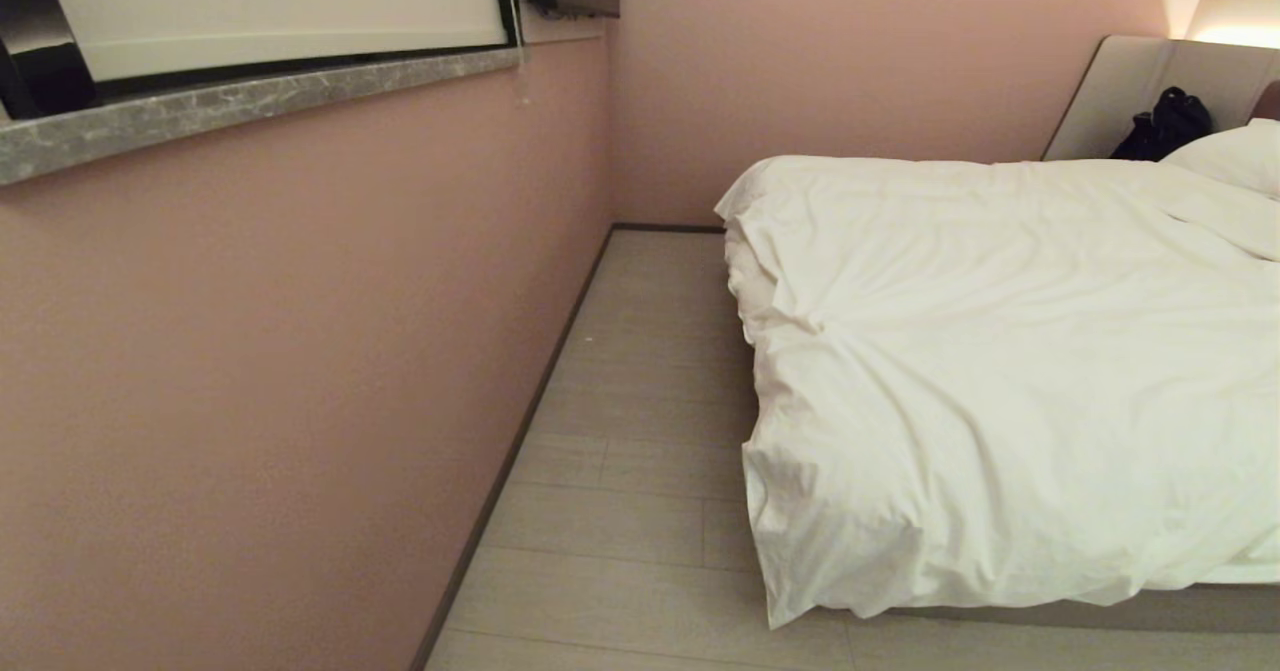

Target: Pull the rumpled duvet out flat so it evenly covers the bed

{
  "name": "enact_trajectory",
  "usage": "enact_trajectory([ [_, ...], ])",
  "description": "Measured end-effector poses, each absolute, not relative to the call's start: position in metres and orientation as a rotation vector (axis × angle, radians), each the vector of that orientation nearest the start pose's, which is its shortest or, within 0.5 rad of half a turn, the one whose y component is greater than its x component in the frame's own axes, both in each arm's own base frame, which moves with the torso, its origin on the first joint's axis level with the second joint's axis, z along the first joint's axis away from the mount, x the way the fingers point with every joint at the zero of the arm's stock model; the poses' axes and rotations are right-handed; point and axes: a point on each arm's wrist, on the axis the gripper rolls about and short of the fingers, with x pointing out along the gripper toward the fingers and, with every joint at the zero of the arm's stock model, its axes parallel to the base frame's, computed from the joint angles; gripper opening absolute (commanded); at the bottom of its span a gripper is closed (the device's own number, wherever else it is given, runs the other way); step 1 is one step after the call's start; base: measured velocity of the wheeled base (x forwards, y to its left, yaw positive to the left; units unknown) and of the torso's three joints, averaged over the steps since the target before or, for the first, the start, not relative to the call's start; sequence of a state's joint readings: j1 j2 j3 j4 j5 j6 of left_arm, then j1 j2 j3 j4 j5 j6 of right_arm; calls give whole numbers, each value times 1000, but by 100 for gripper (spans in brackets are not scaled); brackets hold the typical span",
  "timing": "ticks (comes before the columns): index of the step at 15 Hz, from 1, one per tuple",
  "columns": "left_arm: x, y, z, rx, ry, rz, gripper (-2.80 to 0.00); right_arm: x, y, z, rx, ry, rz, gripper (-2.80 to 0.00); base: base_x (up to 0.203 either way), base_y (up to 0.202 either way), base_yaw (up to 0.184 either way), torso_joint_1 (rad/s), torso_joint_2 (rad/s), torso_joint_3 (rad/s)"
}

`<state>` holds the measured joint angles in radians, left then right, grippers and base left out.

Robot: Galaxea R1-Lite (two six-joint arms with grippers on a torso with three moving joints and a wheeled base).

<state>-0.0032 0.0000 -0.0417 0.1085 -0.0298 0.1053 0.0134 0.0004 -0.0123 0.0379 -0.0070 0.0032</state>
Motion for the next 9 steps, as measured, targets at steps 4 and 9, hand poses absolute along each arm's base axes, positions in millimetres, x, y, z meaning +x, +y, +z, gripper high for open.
enact_trajectory([
  [4, -26, -1, 76, 101, 65, -37, -280, -24, 0, 75, 3, 26, 7, -280, 0, 0, 0, 0, 0, 0],
  [9, -26, -1, 76, 100, 65, -33, -280, -24, 0, 75, 3, 26, 7, -280, 0, 0, 0, 0, 0, 0],
])
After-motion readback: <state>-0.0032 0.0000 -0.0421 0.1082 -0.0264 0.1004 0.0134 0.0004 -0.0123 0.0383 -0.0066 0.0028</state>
